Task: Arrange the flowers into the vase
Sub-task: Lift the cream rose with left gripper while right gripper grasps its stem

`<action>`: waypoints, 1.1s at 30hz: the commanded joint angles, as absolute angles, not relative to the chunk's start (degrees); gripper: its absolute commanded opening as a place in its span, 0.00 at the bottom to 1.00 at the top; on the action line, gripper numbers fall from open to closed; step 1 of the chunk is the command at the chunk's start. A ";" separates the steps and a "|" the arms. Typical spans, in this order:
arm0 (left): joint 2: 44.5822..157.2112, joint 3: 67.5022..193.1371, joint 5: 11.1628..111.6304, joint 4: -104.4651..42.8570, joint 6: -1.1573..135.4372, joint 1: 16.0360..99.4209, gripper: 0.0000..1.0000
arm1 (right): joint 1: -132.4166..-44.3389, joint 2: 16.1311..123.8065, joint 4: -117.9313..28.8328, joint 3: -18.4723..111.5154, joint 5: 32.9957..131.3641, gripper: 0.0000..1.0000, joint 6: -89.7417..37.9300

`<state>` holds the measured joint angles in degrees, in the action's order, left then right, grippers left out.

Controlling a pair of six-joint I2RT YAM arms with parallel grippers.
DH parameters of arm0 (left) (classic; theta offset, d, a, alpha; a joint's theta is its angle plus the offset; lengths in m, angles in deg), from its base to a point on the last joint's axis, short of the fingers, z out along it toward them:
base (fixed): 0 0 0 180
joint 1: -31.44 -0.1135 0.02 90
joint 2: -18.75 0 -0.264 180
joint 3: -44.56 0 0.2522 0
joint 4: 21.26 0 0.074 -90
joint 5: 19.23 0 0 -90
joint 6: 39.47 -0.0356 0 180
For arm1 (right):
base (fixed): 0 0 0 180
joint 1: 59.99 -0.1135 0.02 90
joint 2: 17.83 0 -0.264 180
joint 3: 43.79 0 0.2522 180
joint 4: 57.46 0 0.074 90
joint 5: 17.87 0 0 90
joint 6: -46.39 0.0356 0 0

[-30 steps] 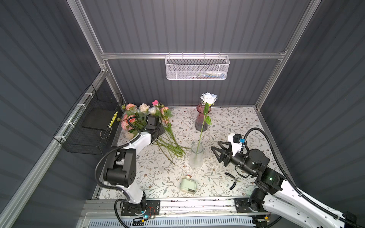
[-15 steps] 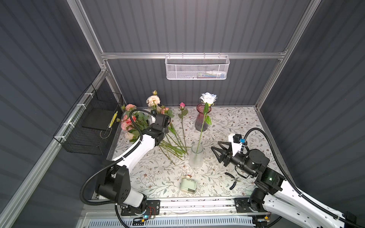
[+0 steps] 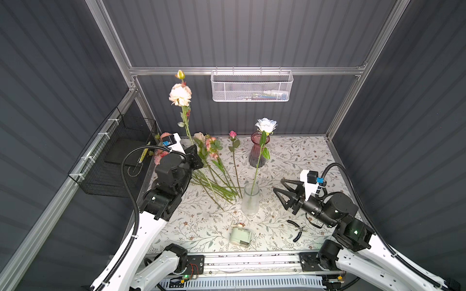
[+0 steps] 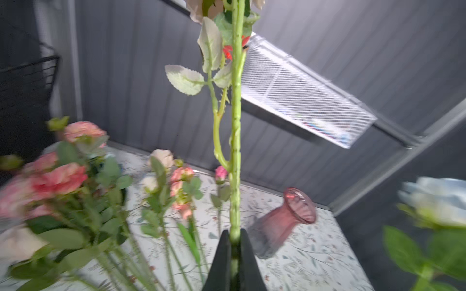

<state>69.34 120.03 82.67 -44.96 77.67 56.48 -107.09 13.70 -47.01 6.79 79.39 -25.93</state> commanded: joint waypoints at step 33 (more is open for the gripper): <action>64.54 108.65 25.68 -2.46 102.15 56.58 0.51 | -122.84 56.30 -49.54 44.25 93.10 0.00 -26.11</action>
